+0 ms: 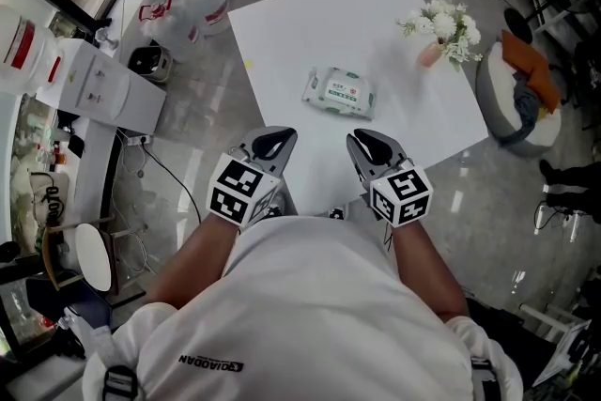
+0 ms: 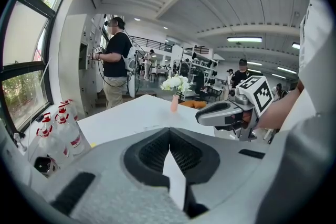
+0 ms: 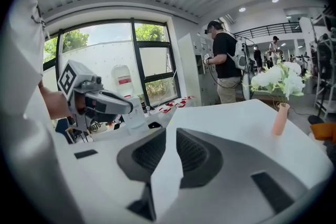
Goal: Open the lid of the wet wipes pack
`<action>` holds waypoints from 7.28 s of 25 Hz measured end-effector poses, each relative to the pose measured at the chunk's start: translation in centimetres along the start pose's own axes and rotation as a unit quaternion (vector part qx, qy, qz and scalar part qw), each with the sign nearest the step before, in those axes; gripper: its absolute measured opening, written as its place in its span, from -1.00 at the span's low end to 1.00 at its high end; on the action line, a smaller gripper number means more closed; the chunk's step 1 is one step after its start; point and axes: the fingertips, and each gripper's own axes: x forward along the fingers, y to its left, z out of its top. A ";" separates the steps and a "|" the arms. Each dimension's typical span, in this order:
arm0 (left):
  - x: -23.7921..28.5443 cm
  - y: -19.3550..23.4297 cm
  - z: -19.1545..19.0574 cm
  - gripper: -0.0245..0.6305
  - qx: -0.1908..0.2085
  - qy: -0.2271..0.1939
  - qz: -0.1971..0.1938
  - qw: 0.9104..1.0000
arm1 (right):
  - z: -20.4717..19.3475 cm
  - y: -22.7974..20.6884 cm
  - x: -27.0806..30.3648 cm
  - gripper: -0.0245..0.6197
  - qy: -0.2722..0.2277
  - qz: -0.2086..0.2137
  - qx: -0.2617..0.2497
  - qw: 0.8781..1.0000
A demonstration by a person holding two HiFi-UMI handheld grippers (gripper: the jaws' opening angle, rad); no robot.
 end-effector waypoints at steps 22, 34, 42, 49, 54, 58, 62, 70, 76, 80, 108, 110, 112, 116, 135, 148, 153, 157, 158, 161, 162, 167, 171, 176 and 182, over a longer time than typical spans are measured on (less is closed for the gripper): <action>-1.5 2.3 -2.7 -0.90 -0.033 0.026 0.050 0.998 | -4.4 -6.8 8.0 -0.72 0.136 -0.014 -0.191 0.972; -3.2 3.6 -4.4 -0.90 -0.066 0.031 0.093 0.993 | -9.2 -10.2 14.4 -0.64 0.232 -0.005 -0.228 0.946; -3.2 3.9 -4.8 -0.90 -0.071 0.036 0.095 0.992 | -10.4 -10.7 15.2 -0.43 0.248 -0.018 -0.246 0.937; -2.9 4.1 -4.6 -0.90 -0.068 0.036 0.090 0.993 | -10.5 -11.2 15.7 -0.43 0.245 -0.020 -0.218 0.944; -2.8 4.2 -4.4 -0.90 -0.066 0.035 0.088 0.993 | -10.4 -11.6 15.7 -0.46 0.249 -0.010 -0.163 0.955; -2.8 4.1 -4.5 -0.90 -0.063 0.035 0.085 0.994 | -10.8 -12.0 15.5 -0.50 0.244 -0.009 -0.115 0.963; -2.9 4.4 -4.5 -0.90 -0.062 0.036 0.086 0.994 | -10.3 -12.0 15.2 -0.54 0.231 -0.006 -0.076 0.970; -2.8 4.3 -4.1 -0.90 -0.061 0.033 0.084 0.994 | -8.3 -12.5 14.5 -0.64 0.196 -0.004 0.000 0.981; -2.3 4.3 -4.1 -0.90 -0.061 0.033 0.081 0.994 | -6.4 -14.0 14.7 -0.66 0.179 -0.028 -0.053 0.982; -2.0 4.2 -4.2 -0.90 -0.062 0.035 0.081 0.994 | -5.5 -15.6 15.3 -0.72 0.176 -0.051 -0.103 0.978; -1.7 5.5 -6.7 -0.90 -0.100 0.064 0.100 0.988 | -9.1 -21.2 21.0 -0.75 0.282 -0.051 -0.128 0.949; -1.9 5.5 -6.6 -0.90 -0.098 0.061 0.099 0.988 | -9.1 -21.0 21.0 -0.74 0.283 -0.048 -0.135 0.948; -2.0 5.7 -6.3 -0.90 -0.095 0.056 0.097 0.989 | -8.4 -20.9 20.7 -0.71 0.280 -0.056 -0.141 0.948; -2.1 5.7 -5.7 -0.90 -0.084 0.048 0.086 0.992 | -6.4 -19.7 19.6 -0.71 0.258 -0.060 -0.158 0.951; -0.8 3.1 -0.5 -0.90 -0.003 -0.012 0.007 1.000 | 0.0 -8.2 4.0 -0.71 0.089 -0.096 -0.058 0.990; -0.7 -0.7 2.5 -0.90 0.025 -0.042 -0.056 0.997 | 1.2 -1.8 -5.3 -0.73 -0.023 -0.098 0.085 0.991; -0.8 -1.3 2.7 -0.90 0.032 -0.042 -0.065 0.996 | 1.1 -0.2 -6.7 -0.75 -0.035 -0.104 0.083 0.991; -0.9 -1.3 2.8 -0.90 0.036 -0.043 -0.069 0.996 | 1.1 0.6 -7.0 -0.79 -0.044 -0.107 0.090 0.989; -1.0 -1.3 2.8 -0.90 0.036 -0.043 -0.070 0.996 | 1.2 0.7 -6.9 -0.80 -0.046 -0.107 0.092 0.989; -1.1 -1.4 2.7 -0.90 0.036 -0.043 -0.072 0.996 | 1.1 1.1 -6.9 -0.83 -0.050 -0.107 0.094 0.989; -1.1 -1.4 2.7 -0.90 0.036 -0.043 -0.072 0.996 | 1.1 1.1 -6.9 -0.85 -0.051 -0.107 0.095 0.988; -1.3 -1.6 2.5 -0.90 0.038 -0.042 -0.074 0.996 | 0.8 1.0 -6.8 -0.90 -0.055 -0.111 0.099 0.987; -1.5 -1.6 2.6 -0.90 0.039 -0.041 -0.071 0.996 | 0.6 1.1 -6.7 -0.90 -0.055 -0.109 0.100 0.987; -1.7 -1.5 2.6 -0.90 0.040 -0.041 -0.070 0.996 | 0.5 1.4 -6.5 -0.90 -0.049 -0.108 0.094 0.988; -1.8 -1.7 2.8 -0.90 0.041 -0.045 -0.069 0.996 | 0.1 1.3 -6.4 -0.91 -0.042 -0.109 0.088 0.989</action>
